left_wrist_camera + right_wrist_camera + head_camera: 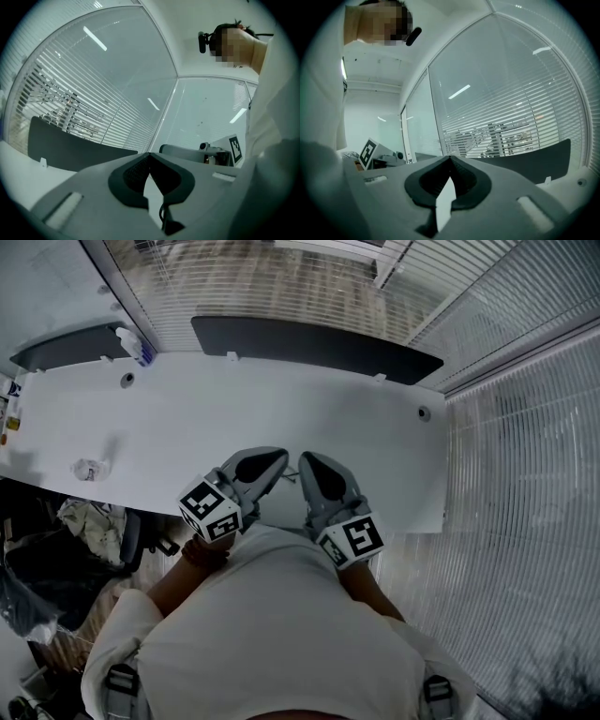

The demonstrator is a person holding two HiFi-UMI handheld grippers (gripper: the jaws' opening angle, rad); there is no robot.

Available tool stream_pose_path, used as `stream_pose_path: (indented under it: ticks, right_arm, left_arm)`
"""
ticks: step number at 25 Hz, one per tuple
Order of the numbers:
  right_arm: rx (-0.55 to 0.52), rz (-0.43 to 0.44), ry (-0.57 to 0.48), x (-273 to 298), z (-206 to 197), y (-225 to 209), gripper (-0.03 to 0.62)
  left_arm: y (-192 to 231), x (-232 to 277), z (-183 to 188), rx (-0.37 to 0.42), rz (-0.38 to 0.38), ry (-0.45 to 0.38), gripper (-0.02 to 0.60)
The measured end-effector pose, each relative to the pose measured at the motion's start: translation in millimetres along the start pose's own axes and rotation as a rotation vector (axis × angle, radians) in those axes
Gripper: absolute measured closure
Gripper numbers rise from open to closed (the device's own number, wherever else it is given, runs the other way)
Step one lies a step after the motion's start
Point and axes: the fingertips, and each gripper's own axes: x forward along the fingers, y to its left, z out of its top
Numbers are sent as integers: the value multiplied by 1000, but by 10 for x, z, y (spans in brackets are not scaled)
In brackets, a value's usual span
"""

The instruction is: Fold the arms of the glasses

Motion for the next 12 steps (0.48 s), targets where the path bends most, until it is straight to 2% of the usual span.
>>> stream_pose_path:
  ticks: [7, 12]
  right_arm:
    - [2, -2, 6, -21, -16, -25, 594]
    - [4, 0, 5, -16, 19, -39, 594]
  left_arm:
    - [11, 13, -12, 39, 23, 18, 583]
    - [3, 21, 24, 41, 28, 14, 583]
